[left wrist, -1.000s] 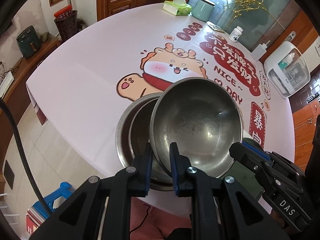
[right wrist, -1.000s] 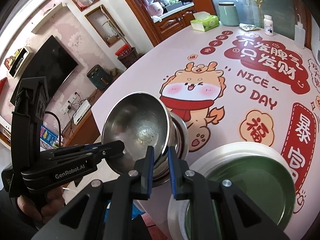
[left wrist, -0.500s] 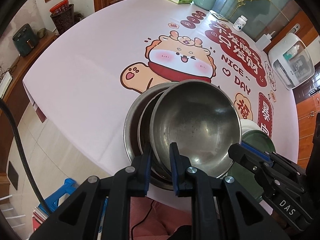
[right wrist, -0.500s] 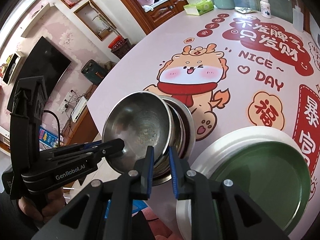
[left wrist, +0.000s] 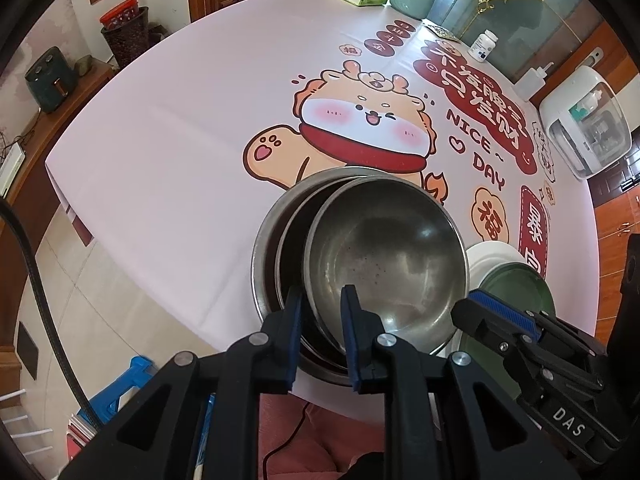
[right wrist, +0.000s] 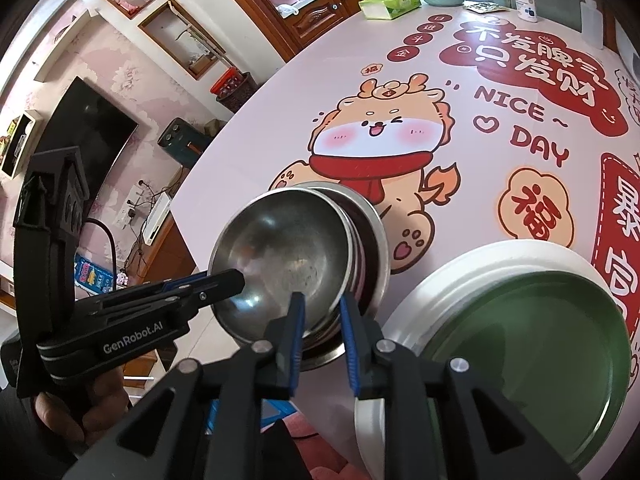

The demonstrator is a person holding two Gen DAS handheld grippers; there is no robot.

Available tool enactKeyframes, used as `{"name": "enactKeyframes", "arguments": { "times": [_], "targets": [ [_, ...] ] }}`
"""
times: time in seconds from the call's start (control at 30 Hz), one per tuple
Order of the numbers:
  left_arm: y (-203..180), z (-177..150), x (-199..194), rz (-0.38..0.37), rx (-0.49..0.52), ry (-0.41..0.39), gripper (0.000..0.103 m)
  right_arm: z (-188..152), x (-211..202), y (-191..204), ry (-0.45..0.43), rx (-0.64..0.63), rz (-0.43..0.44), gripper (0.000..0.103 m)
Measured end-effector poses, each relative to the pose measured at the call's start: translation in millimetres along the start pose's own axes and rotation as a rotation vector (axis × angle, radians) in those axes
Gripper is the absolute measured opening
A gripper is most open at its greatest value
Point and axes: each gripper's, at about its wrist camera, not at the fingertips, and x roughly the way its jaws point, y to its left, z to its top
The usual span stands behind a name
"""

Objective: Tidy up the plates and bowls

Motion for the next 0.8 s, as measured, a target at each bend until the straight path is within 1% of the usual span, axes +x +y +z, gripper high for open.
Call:
{"name": "enactKeyframes", "arguments": {
  "times": [0.07, 0.13, 0.2, 0.23, 0.27, 0.4, 0.47, 0.53, 0.63, 0.7, 0.77, 0.8],
  "targets": [
    [-1.1, -0.7, -1.3, 0.004, -0.006, -0.004, 0.018, -1.0, -2.0, 0.6, -0.004, -0.007, 0.006, 0.022],
    [-2.4, -2.0, -3.0, 0.009, -0.008, -0.01, 0.02, -1.9, -4.0, -0.1, -0.009, -0.011, 0.015, 0.025],
    [-2.8, -3.4, -4.8, 0.008, -0.012, -0.018, 0.024, -3.1, -6.3, -1.4, -0.012, -0.012, 0.022, 0.028],
    [-3.2, -4.6, -6.8, 0.004, -0.019, -0.029, 0.029, -3.8, -7.7, -2.5, -0.014, -0.014, 0.027, 0.029],
    [-3.4, -5.5, -8.7, 0.004, -0.025, -0.038, 0.031, -4.3, -8.8, -3.3, -0.016, -0.015, 0.031, 0.029],
    [-5.1, -8.6, -15.1, 0.007, -0.045, -0.063, 0.032, -6.0, -15.0, -9.1, -0.024, -0.013, 0.045, 0.029],
    [-5.8, -9.7, -19.5, -0.004, -0.05, -0.076, 0.033, -6.6, -19.2, -11.7, -0.033, -0.011, 0.051, 0.033],
    [-8.4, -10.5, -24.7, -0.003, -0.047, -0.095, 0.034, -7.4, -23.6, -14.3, -0.045, -0.01, 0.061, 0.039],
    [-13.7, -10.9, -30.3, 0.004, -0.039, -0.111, 0.035, -8.3, -28.8, -17.9, -0.054, -0.007, 0.074, 0.039],
    [-16.6, -10.4, -32.5, 0.011, -0.033, -0.114, 0.038, -8.8, -31.4, -20.1, -0.058, -0.002, 0.081, 0.039],
    [-19.9, -10.3, -34.6, 0.01, -0.021, -0.112, 0.044, -9.4, -34.3, -22.4, -0.062, 0.003, 0.089, 0.043],
    [-21.2, -10.3, -35.8, 0.005, -0.018, -0.113, 0.044, -9.7, -35.1, -23.4, -0.064, 0.006, 0.091, 0.046]
  ]
}}
